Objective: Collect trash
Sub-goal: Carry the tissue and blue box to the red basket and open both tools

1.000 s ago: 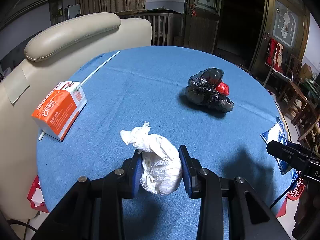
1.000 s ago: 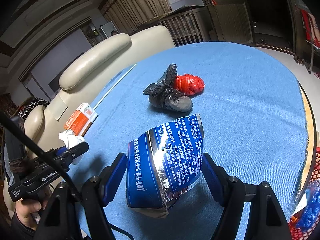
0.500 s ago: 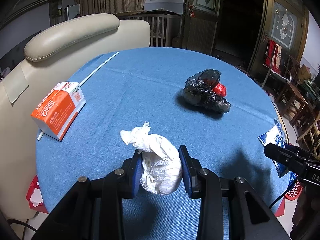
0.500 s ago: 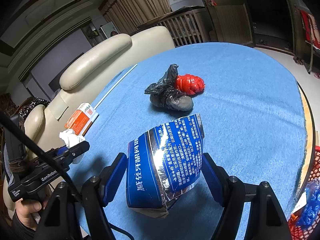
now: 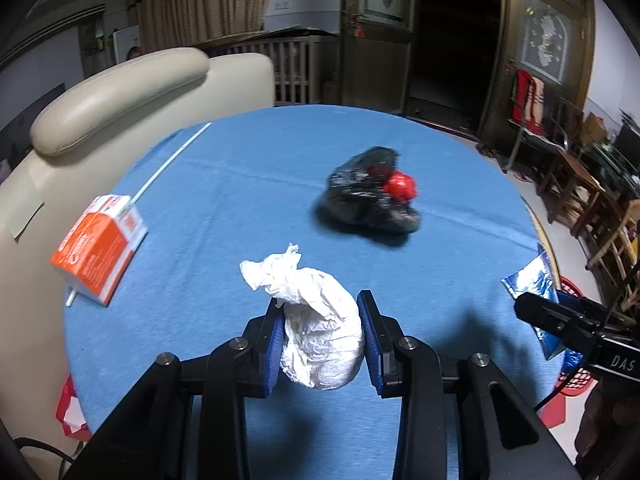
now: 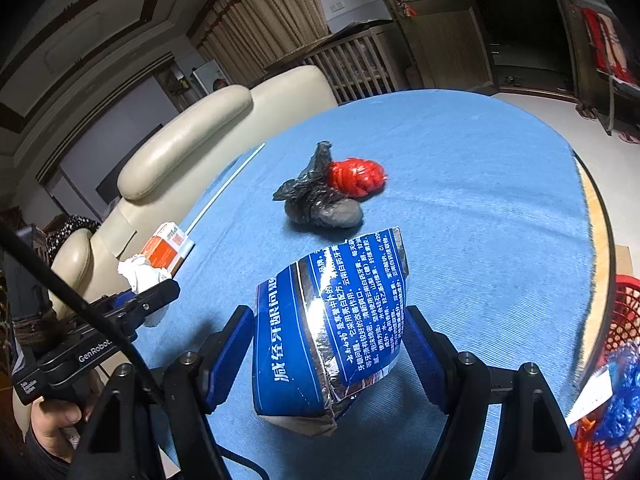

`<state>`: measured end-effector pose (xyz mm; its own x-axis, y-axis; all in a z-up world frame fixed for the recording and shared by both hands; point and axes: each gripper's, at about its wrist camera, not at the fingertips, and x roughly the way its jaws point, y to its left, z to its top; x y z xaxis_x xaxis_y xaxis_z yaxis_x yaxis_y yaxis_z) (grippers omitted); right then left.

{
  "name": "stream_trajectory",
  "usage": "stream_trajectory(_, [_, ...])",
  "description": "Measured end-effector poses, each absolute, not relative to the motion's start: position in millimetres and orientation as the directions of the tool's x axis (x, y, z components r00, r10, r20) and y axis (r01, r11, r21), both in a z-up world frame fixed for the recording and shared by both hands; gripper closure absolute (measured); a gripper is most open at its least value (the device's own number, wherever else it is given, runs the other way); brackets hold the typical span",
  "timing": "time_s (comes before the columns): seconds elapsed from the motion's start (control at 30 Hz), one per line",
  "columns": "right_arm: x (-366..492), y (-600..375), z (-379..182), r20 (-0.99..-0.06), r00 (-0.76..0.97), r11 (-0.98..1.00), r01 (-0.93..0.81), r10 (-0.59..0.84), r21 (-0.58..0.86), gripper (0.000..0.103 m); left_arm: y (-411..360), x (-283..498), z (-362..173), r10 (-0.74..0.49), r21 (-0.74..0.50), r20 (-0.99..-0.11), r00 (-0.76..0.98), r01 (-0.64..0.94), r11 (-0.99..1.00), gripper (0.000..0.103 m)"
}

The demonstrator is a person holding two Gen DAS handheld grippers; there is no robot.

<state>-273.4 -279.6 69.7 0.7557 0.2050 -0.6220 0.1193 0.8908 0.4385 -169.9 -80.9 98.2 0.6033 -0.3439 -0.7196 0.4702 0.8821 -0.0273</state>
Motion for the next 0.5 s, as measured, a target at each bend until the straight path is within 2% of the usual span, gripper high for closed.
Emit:
stream_trajectory(0.23, [-308.3, -315.4, 65.9, -0.614, 0.777, 0.868, 0.205, 0.137, 0.453, 0.025, -124.7, -183.7, 96.4, -0.393, -0.025, -0.74, 0.546, 0.561, 0.827, 0.066])
stream_trajectory(0.5, [-376.8, -389.7, 62.4, -0.608, 0.793, 0.789, 0.396, -0.035, 0.47, 0.025, -193.8, -210.2, 99.6, -0.468, -0.018, -0.753, 0.462, 0.696, 0.718, 0.066])
